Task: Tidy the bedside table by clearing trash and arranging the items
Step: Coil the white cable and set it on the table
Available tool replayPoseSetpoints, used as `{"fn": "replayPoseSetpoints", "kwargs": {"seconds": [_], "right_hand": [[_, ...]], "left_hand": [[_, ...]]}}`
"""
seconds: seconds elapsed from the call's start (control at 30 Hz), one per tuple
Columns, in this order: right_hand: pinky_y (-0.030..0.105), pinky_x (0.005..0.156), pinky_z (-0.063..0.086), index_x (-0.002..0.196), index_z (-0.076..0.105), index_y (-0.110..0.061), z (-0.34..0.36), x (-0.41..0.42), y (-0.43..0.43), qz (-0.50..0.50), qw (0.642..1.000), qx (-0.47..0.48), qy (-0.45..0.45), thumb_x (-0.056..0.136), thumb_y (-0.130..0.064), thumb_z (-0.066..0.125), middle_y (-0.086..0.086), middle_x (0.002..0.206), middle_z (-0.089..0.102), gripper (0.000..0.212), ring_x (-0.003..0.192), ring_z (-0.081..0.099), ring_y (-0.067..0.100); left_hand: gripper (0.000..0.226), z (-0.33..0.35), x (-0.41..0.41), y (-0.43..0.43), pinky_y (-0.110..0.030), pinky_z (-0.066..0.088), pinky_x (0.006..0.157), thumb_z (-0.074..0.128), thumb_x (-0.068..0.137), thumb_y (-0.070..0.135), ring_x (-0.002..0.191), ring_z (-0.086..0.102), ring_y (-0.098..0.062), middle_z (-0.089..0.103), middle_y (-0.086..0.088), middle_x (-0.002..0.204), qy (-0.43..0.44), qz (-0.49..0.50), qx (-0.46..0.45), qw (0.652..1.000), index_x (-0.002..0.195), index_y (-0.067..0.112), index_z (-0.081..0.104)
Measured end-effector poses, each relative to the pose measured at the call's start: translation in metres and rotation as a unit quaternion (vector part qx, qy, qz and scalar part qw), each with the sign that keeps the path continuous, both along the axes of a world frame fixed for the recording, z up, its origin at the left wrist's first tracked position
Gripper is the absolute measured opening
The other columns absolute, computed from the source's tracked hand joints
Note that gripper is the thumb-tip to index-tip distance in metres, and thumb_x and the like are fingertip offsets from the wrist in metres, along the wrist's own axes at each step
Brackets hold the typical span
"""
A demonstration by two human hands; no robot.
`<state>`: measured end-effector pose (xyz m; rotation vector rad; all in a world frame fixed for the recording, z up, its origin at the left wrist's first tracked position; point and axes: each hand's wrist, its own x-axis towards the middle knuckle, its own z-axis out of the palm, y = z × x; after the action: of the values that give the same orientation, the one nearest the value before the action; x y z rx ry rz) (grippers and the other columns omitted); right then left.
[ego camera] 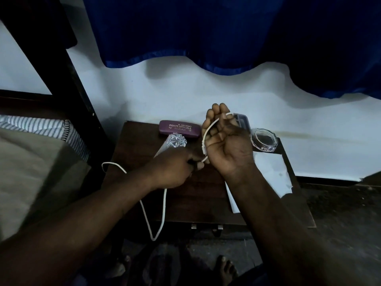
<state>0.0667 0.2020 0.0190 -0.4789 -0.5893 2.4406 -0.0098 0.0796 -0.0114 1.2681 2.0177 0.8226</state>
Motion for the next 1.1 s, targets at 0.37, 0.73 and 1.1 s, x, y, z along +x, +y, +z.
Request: {"fn": "replayPoseSetpoints", "kwargs": {"seconds": [0.37, 0.73, 1.1], "right_hand": [[0.024, 0.072, 0.055, 0.091, 0.068, -0.01, -0.025, -0.005, -0.002, 0.012, 0.913, 0.364, -0.183, 0.099, 0.014, 0.045, 0.008, 0.088, 0.071, 0.034, 0.083, 0.068, 0.017], [0.021, 0.067, 0.052, 0.099, 0.067, -0.003, -0.018, -0.007, -0.033, 0.122, 0.951, 0.229, -0.169, 0.096, 0.016, 0.036, 0.006, 0.079, 0.071, 0.037, 0.069, 0.067, 0.013], [0.022, 0.046, 0.021, 0.089, 0.062, -0.018, -0.006, 0.004, -0.037, 0.259, 0.867, 0.326, -0.274, 0.107, -0.044, 0.042, -0.004, 0.06, 0.049, 0.038, 0.049, 0.03, 0.009]], "left_hand": [[0.008, 0.034, -0.012, -0.022, -0.028, 0.042, 0.068, 0.066, 0.093, 0.036, 0.086, 0.07, -0.022, 0.074, 0.007, 0.097, 0.361, -0.005, 0.133, 0.923, 0.095, 0.033, 0.073], [0.018, 0.029, -0.043, -0.028, -0.046, 0.056, 0.069, 0.069, 0.093, 0.022, 0.084, 0.068, -0.03, 0.066, 0.002, 0.105, 0.348, 0.05, 0.205, 0.914, 0.111, 0.02, 0.071], [0.02, 0.026, -0.065, -0.03, -0.036, 0.054, 0.082, 0.075, 0.092, 0.019, 0.091, 0.069, -0.015, 0.069, 0.001, 0.099, 0.167, 0.029, 0.225, 0.96, 0.111, 0.024, 0.078]]}}
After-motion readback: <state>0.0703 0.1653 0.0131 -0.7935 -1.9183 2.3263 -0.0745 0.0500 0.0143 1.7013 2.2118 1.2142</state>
